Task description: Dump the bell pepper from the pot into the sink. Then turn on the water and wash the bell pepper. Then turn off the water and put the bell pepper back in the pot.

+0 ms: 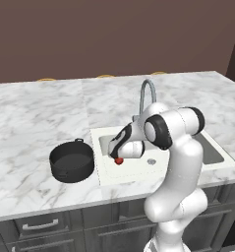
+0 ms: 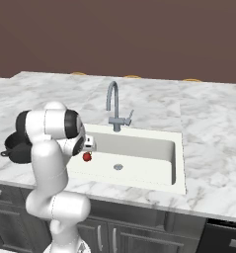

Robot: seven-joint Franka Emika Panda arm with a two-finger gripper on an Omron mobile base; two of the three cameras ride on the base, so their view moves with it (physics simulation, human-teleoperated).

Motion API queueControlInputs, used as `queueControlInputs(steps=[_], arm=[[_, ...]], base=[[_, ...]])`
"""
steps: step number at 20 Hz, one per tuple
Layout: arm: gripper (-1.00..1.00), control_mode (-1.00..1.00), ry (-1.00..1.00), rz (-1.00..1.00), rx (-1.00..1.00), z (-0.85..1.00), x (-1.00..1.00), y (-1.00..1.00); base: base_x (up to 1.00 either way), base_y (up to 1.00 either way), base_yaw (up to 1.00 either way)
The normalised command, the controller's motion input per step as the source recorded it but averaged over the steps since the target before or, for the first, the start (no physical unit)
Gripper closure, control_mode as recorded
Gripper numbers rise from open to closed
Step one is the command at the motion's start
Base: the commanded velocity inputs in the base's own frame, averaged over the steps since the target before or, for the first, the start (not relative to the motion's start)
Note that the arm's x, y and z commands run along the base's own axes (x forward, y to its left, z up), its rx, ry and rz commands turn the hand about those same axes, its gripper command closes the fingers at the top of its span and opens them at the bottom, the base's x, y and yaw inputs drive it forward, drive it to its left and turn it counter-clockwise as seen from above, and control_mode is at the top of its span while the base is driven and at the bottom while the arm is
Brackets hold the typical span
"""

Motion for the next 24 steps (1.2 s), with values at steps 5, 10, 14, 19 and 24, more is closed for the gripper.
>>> queueControlInputs(steps=[5,10,14,19,24], arm=[[-1.00,-1.00,-0.02,0.00,0.00,-0.12,0.18,0.00],[-1.00,-1.00,0.00,0.00,0.00,-0.21,0.03,0.00],[-1.00,-1.00,0.00,0.00,0.00,-0.18,0.03,0.00],[-1.00,-1.00,0.00,0.00,0.00,-0.15,0.16,0.00],[-1.00,-1.00,0.00,0.00,0.00,-0.16,0.23,0.00]], base=[[0.00,0.00,0.00],[0.00,0.00,0.00],[0.00,0.00,0.00],[0.00,0.00,0.00],[0.00,0.00,0.00]])
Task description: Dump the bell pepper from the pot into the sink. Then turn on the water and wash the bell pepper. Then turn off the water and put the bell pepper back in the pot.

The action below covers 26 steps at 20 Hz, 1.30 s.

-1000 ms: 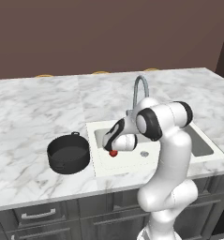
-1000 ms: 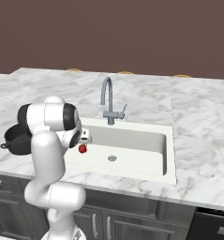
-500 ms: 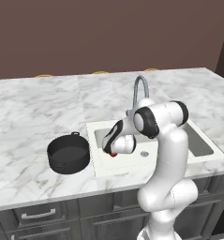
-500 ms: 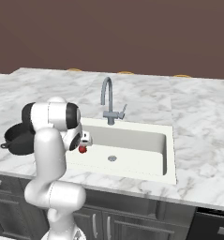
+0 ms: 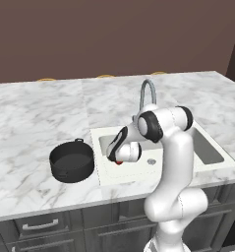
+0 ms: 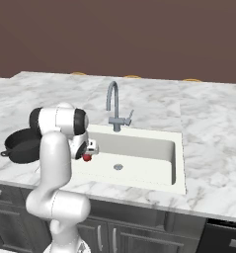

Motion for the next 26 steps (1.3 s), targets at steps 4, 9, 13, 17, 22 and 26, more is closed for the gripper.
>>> queueControlInputs(steps=[4,9,13,17,22,26], arm=[[-1.00,-1.00,0.00,0.00,0.00,-0.19,0.22,0.00],[-1.00,-1.00,0.00,0.00,0.00,-0.16,0.21,0.00],[-1.00,-1.00,0.00,0.00,0.00,-0.13,0.20,0.00],[-1.00,-1.00,0.00,0.00,0.00,-0.15,0.06,0.00],[-1.00,-1.00,0.00,0.00,0.00,-0.21,0.05,0.00],[-1.00,-1.00,0.00,0.00,0.00,-0.25,0.08,0.00]], base=[[0.00,0.00,0.00],[0.00,0.00,0.00],[0.00,0.00,0.00],[0.00,0.00,0.00],[0.00,0.00,0.00],[0.00,0.00,0.00]])
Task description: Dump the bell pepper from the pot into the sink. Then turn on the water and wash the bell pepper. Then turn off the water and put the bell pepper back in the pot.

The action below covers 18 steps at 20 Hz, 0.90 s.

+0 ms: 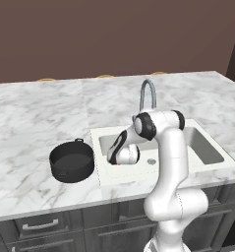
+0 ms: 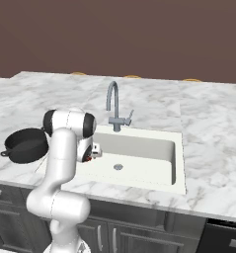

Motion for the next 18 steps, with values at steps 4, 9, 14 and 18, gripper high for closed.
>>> queueControlInputs(steps=[4,9,14,18], arm=[[1.00,-1.00,0.00,0.00,0.00,-0.23,0.10,0.02],[1.00,-1.00,0.00,0.00,0.00,-0.15,0.08,0.07],[1.00,-1.00,0.00,0.00,0.00,-0.02,0.02,0.01],[1.00,-1.00,-0.07,0.00,0.00,0.57,-0.23,0.02]], base=[[0.00,0.00,0.00],[0.00,0.00,0.00],[0.00,0.00,0.00],[0.00,0.00,0.00]])
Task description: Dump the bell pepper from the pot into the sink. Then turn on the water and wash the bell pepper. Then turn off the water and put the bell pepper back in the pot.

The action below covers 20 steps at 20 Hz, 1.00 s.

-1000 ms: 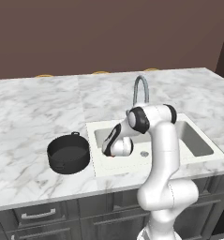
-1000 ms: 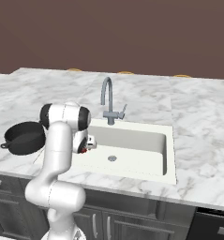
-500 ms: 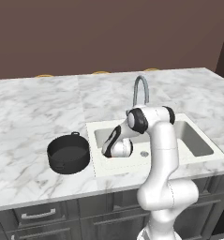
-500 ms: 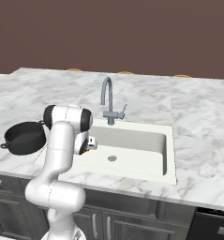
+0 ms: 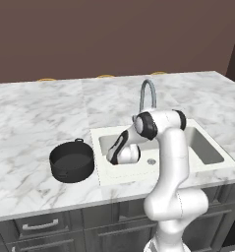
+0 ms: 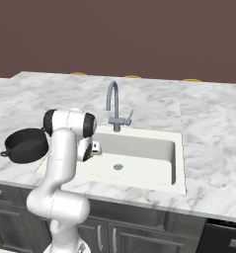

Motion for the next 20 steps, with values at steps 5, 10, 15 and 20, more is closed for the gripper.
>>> queueControlInputs(steps=[5,10,15,20], arm=[[1.00,-1.00,-0.13,0.00,0.00,1.00,-0.33,0.00],[1.00,-1.00,-0.08,0.00,0.00,1.00,-0.40,0.00],[1.00,-1.00,-0.01,-0.02,0.00,1.00,-0.21,0.00],[1.00,-1.00,0.00,-0.02,0.00,1.00,-0.12,-0.10]], base=[[0.00,0.00,0.00],[0.00,0.00,0.00],[0.00,0.00,0.00],[0.00,0.00,0.00]])
